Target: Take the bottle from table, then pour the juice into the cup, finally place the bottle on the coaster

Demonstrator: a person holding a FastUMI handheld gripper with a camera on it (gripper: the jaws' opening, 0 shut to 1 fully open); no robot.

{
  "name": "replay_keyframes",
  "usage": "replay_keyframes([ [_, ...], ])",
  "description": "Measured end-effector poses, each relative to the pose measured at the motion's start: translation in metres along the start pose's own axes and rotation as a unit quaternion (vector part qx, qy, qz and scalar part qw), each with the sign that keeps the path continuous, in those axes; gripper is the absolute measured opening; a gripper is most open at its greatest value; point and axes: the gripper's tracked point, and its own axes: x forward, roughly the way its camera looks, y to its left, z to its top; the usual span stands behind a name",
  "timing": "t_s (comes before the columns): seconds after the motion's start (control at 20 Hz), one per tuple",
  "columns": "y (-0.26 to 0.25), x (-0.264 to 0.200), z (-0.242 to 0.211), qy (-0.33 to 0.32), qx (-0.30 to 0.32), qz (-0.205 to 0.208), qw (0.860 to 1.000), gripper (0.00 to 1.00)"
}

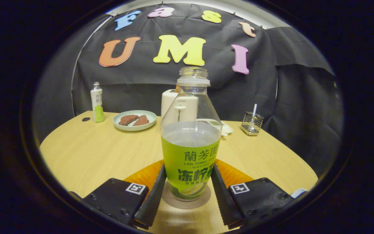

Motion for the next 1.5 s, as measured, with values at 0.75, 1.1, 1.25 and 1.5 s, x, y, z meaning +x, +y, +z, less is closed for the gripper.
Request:
replay_keyframes([
  [0.75, -0.001, -0.011, -0.010, 0.019, -0.017, 0.016, 1.000, 1.00],
  [1.1, -0.007, -0.053, -0.006, -0.006, 0.005, 0.024, 1.000, 1.00],
  [1.25, -0.015, -0.078, -0.009, -0.018, 0.009, 0.020, 1.000, 1.00],
  [1.5, -0.019, -0.134, -0.011, -0.049, 0.009, 0.024, 0.998, 1.00],
])
